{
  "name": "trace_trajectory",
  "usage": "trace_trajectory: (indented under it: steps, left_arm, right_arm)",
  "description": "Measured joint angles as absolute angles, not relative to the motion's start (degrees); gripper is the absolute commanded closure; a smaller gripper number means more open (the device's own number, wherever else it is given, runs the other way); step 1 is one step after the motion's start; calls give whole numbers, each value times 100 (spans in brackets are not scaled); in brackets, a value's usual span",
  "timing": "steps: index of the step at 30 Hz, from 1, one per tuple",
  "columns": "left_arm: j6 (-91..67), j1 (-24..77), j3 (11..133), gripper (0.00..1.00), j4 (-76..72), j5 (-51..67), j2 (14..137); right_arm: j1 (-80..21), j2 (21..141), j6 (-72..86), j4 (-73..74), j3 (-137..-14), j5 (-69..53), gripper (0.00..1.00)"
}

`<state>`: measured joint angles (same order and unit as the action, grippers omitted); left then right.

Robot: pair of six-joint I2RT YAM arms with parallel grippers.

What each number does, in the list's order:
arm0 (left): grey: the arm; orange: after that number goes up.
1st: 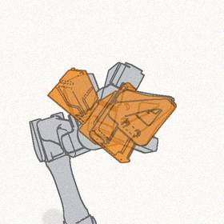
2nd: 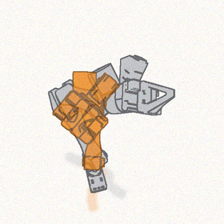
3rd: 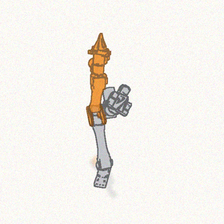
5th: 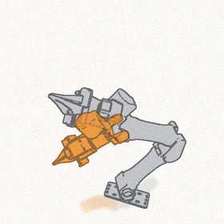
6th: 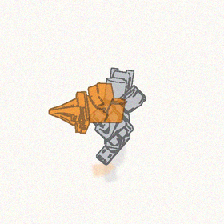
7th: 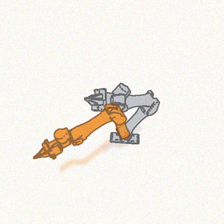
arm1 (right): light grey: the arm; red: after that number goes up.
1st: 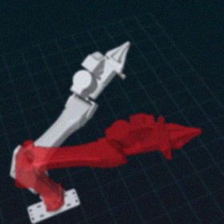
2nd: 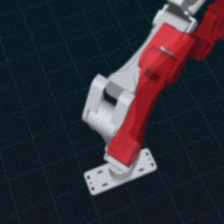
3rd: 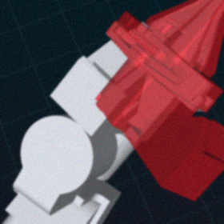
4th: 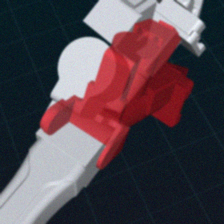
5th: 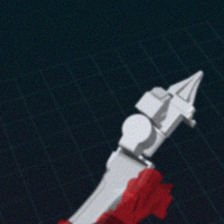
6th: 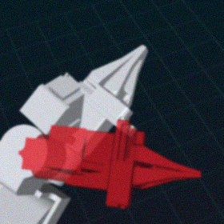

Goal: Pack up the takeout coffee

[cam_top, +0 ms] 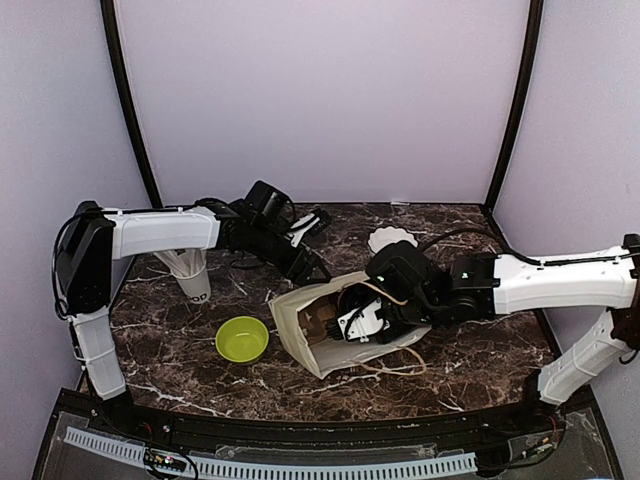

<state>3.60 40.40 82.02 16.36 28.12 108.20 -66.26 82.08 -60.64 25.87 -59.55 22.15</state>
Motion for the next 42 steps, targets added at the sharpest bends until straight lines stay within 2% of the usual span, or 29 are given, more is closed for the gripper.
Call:
trace_trajectory:
  steps: [28, 42]
  left_arm:
    - [360, 4027, 8200, 26, 1634, 2779, 10881]
    - [183, 3870, 8208, 21, 1651, 2152, 10962]
  right_arm:
    - [-6449, 8195, -6300, 2158, -5784, 1920, 51]
    - [-6307, 8337, -6313, 2051, -5774, 1745, 51]
